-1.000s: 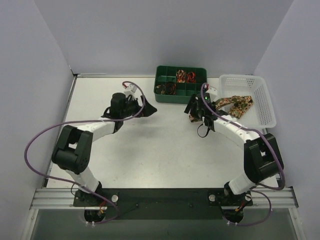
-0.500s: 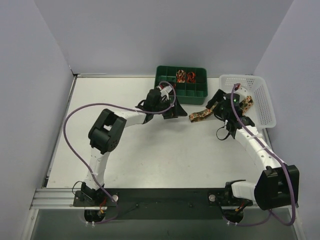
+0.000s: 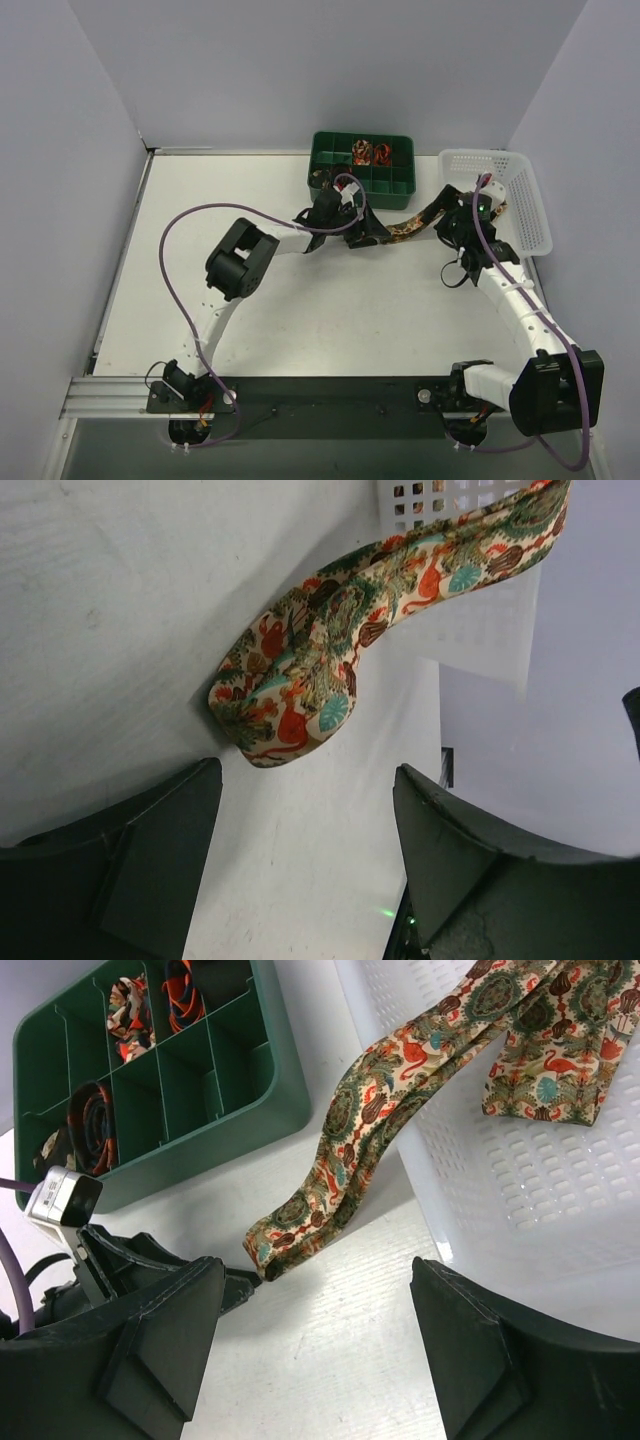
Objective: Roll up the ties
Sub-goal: Move the tie to the center of the board.
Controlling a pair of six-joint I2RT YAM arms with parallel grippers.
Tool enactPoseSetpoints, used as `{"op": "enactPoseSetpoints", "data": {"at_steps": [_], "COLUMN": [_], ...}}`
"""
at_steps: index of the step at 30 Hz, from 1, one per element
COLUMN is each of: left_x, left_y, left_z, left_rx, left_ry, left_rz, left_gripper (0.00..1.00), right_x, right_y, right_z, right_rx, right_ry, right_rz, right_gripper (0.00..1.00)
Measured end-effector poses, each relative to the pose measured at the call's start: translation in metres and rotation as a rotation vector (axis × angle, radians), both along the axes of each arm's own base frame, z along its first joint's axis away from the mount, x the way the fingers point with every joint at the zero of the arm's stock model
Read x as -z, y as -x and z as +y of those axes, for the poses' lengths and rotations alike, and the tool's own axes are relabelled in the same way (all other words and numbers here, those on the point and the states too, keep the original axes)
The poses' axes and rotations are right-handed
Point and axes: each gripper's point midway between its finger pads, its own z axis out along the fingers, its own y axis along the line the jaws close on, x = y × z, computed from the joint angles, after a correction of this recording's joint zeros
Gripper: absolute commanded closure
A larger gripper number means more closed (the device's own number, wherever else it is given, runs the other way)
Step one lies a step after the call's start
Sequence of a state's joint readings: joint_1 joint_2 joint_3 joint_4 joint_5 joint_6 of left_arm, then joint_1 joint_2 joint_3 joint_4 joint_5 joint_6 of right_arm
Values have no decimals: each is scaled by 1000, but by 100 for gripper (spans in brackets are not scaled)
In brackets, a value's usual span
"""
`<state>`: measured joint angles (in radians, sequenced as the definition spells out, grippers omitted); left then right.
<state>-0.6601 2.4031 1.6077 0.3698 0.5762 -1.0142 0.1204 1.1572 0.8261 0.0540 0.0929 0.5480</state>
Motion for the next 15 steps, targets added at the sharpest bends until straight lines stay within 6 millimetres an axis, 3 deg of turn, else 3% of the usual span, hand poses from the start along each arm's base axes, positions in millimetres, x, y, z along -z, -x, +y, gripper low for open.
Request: {"op": "enactPoseSetpoints", "data": {"at_steps": [3,5,9,14,15], "left_x": [0,1,8,11,11], "left_y": [-5,-9,-17,-25,-26], "left_z": [-4,-6,-10,-14,-14], "left_rx": [-21,-37,-70,-100,-103], "left_ry": [23,27,19,11,9], "left_rz": [13,20,10,-11,-16], "left_gripper": [24,36,47,80,91], "right_x": [2,4,6,6,6], "right_y": [1,2,4,4,4], "right_z": [-4,-7,-11,-13,-13], "right_rx": [8,12,19,17,16], "right_ry": [-3,-6,-10,-16,-17], "right_rz": [8,11,15,17,17], "right_gripper": [23,23,23,23,23]}}
